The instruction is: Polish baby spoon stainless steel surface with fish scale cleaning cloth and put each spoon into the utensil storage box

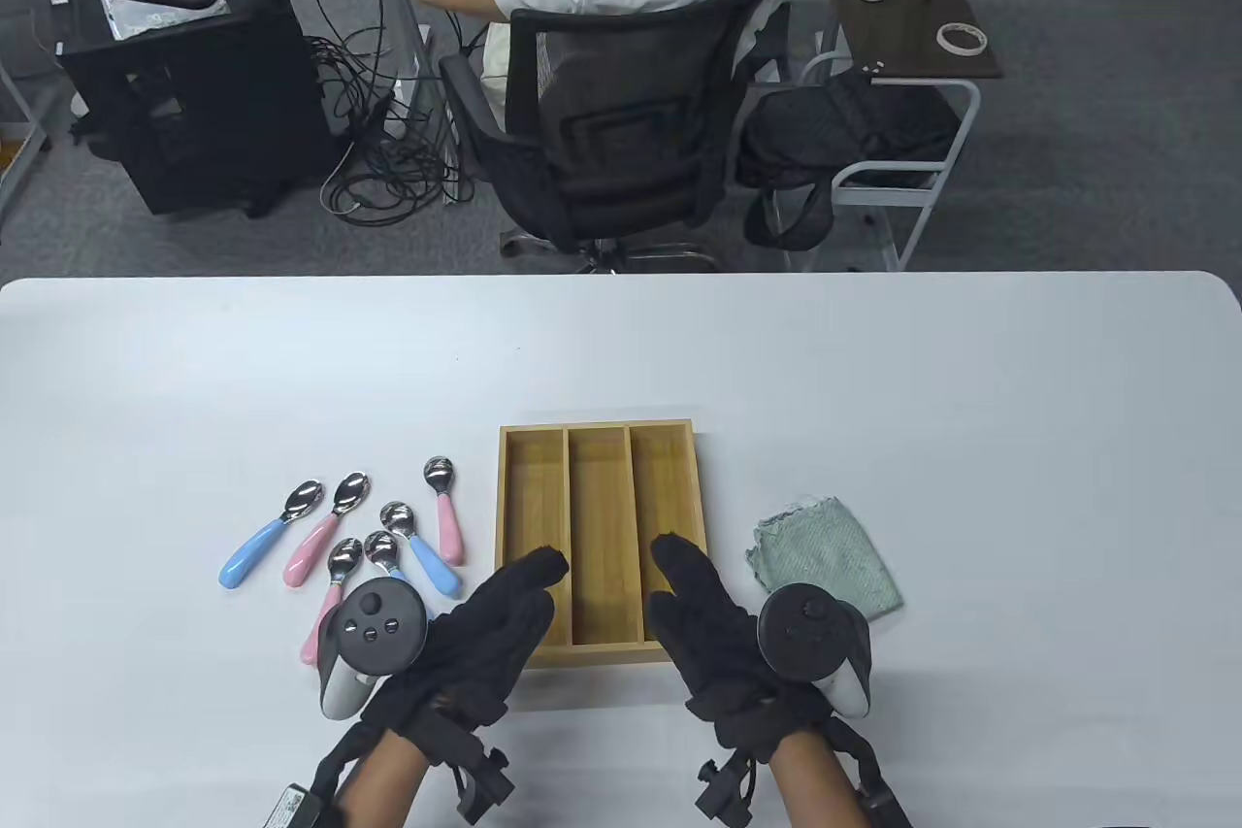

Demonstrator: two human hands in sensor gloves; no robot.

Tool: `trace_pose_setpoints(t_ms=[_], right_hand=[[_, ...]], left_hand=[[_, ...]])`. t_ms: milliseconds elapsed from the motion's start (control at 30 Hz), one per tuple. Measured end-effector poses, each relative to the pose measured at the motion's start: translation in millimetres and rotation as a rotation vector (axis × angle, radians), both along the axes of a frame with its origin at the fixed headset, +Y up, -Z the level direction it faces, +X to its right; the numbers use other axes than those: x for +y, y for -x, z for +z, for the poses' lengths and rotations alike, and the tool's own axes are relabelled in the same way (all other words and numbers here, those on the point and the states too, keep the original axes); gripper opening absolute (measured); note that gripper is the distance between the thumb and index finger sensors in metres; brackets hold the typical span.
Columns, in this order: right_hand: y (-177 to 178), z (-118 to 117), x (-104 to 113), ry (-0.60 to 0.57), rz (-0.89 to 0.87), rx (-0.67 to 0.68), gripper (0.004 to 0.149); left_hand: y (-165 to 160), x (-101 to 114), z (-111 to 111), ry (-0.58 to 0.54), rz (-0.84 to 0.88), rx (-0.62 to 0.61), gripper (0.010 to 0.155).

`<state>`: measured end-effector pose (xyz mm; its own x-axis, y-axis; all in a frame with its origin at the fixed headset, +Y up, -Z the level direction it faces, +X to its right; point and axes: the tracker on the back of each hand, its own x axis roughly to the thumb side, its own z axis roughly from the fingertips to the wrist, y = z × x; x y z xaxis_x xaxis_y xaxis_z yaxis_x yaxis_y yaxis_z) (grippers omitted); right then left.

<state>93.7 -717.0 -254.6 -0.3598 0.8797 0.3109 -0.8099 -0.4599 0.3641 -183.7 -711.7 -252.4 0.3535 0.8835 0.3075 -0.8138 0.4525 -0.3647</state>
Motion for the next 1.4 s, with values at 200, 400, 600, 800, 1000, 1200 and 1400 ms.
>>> trace_pose_setpoints(t_ms=[200, 400, 600, 800, 1000, 1200, 1400], right_hand=[[0, 0, 0, 0.001, 0.003, -0.003, 0.080], [-10, -9, 9, -0.036, 0.022, -0.091, 0.074], [-71, -18, 27, -0.123, 0.117, -0.449, 0.062], [-128, -39, 14, 0.021, 0.477, -0.771, 0.064], [-139, -57, -29, 0.249, 0.823, -0.760, 0.080], [-127, -65, -53, 0.370, 0.943, -0.652, 0.087], [-127, -65, -65, 0.355, 0.929, -0.669, 0.076]], left_hand=[[0, -1, 0, 0.017, -0.010, -0.005, 0.080], [0, 0, -1, 0.015, -0.005, -0.005, 0.079], [-1, 1, -1, 0.015, 0.002, -0.013, 0.079], [1, 3, -1, 0.007, 0.020, 0.005, 0.079], [2, 3, -1, 0.003, 0.015, 0.012, 0.078], [-2, 0, 0, 0.010, -0.006, 0.000, 0.078], [-7, -1, 2, 0.012, -0.024, -0.015, 0.078]])
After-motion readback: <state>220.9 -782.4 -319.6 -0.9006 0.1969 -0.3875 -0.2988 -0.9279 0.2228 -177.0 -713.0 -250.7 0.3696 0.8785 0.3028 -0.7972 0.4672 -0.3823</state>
